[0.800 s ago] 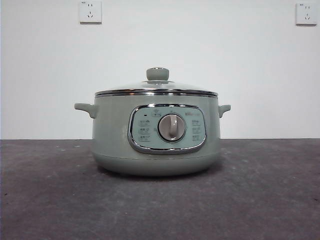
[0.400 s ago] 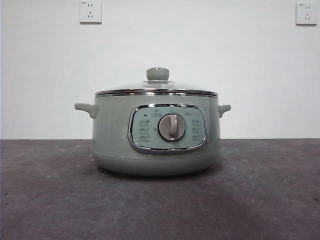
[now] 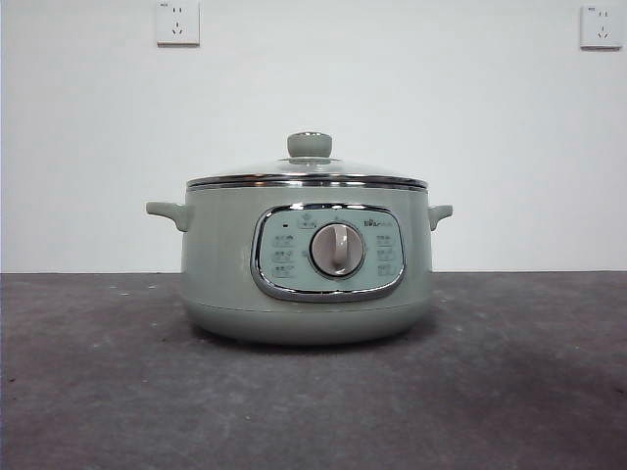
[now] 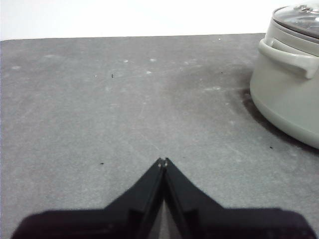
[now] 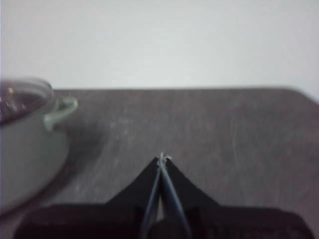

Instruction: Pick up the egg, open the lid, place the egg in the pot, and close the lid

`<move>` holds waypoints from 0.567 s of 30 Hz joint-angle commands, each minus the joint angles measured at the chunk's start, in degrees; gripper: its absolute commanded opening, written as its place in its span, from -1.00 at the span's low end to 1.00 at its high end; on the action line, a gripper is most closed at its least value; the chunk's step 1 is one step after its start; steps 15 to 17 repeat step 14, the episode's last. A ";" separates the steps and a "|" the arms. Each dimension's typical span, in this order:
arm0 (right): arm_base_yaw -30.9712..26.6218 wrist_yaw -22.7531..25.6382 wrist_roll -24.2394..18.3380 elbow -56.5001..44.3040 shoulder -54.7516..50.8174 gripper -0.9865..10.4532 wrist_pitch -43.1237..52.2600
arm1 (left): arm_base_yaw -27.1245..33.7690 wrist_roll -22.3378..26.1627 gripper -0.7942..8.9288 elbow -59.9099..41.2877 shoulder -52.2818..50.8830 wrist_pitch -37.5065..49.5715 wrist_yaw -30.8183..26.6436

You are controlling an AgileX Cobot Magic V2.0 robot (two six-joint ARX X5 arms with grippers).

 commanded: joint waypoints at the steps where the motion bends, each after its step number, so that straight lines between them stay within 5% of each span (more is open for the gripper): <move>1: -0.11 0.04 3.48 -2.99 -1.73 -0.83 1.31 | 0.24 -0.37 -0.84 -0.55 0.02 0.17 0.26; 17: -0.11 0.11 4.28 -4.79 -1.70 -0.83 -3.76 | 0.24 -0.37 -0.84 -0.55 0.02 0.17 0.26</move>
